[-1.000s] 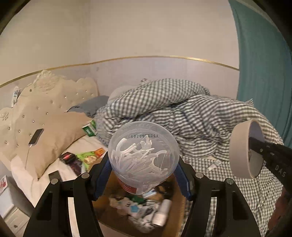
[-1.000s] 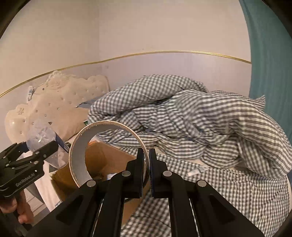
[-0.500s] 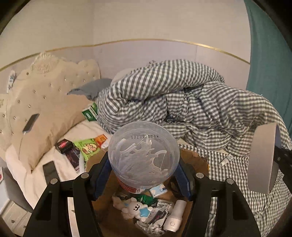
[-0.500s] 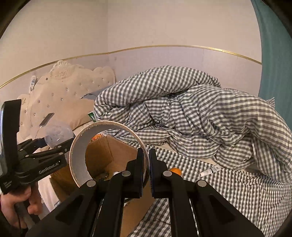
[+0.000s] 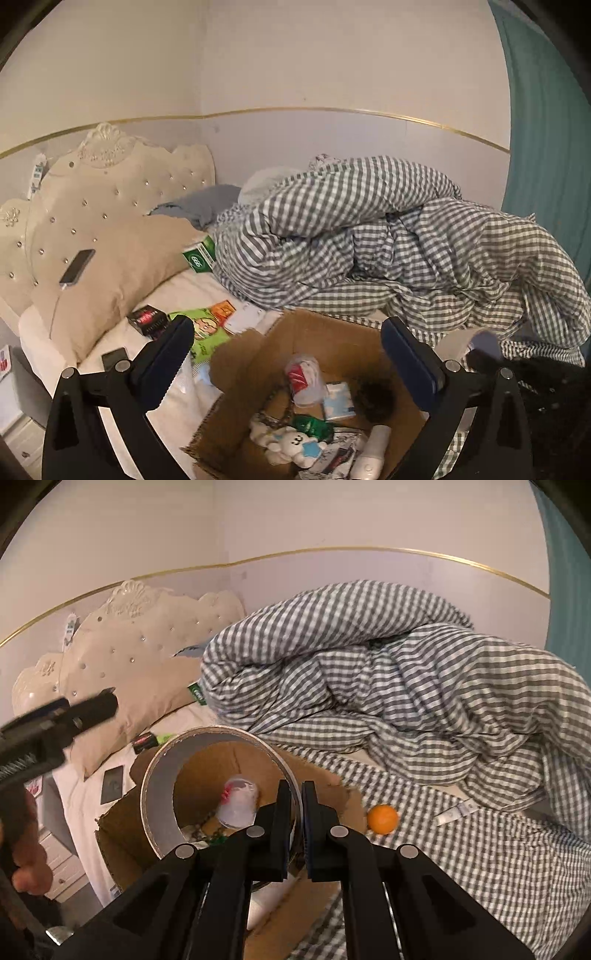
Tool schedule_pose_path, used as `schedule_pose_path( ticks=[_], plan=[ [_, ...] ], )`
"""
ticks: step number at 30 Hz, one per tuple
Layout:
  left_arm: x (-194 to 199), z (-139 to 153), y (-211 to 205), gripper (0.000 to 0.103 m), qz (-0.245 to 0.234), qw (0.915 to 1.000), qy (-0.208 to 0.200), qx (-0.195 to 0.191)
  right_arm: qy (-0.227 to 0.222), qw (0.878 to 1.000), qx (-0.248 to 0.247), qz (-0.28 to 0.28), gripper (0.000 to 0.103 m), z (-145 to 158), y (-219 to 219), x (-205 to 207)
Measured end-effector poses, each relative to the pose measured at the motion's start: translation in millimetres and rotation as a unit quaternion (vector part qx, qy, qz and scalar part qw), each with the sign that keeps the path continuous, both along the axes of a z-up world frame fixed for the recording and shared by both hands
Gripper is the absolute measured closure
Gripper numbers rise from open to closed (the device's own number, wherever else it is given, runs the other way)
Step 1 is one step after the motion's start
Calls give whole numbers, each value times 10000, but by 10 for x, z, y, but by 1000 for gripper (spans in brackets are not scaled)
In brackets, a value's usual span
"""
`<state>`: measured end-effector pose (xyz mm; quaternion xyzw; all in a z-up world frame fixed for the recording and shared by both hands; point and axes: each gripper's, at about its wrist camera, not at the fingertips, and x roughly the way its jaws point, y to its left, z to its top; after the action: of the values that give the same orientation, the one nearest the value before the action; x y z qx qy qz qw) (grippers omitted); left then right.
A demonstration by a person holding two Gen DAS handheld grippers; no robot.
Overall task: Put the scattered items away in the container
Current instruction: 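Lower the tape roll into the cardboard box and open right tool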
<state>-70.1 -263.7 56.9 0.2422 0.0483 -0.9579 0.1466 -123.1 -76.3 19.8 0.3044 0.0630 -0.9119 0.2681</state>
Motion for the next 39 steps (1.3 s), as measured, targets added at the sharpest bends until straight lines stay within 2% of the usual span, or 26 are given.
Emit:
schedule_pose_path(
  ticks=[5,7,8,10,11,12,16,21,26,31,36,39],
  plan=[
    [67,52,-150,0,67,9999,68,61,-99,9998,49,186,96,-121,-245,3],
    [82,61,-212,0,93,9998,86,119,-141,9996,53,244,94,-157,-319,-3],
    [92,62,-243,0,105,9998,88,128,-159,9995,41,276,89,-163,-344,-6],
    [99,60,-280,0,130,9998,90,127,-199,9994,61,265,59,-174,-380,-21],
    [103,55,-293,0,137,9998,82,129,-181,9996,85,223,32,-173,-385,-19],
    [102,52,-300,0,141,9998,68,147,-63,9998,107,132,18,-159,-374,-2],
    [112,69,-305,0,139,9994,106,310,105,9999,48,32,17,-71,-298,35],
    [136,118,-192,0,89,9995,164,255,46,9999,-32,88,17,0,-207,14],
    [141,151,-127,0,58,9995,180,244,147,9998,94,102,17,59,-201,56],
    [145,170,-100,0,88,9994,223,247,26,9987,479,175,16,-17,-289,16],
    [122,130,-123,0,91,9994,193,285,-419,9917,1174,310,12,-219,-466,-109],
    [113,103,-141,0,101,9993,177,299,-464,9907,1235,334,12,-277,-463,-111]
  ],
)
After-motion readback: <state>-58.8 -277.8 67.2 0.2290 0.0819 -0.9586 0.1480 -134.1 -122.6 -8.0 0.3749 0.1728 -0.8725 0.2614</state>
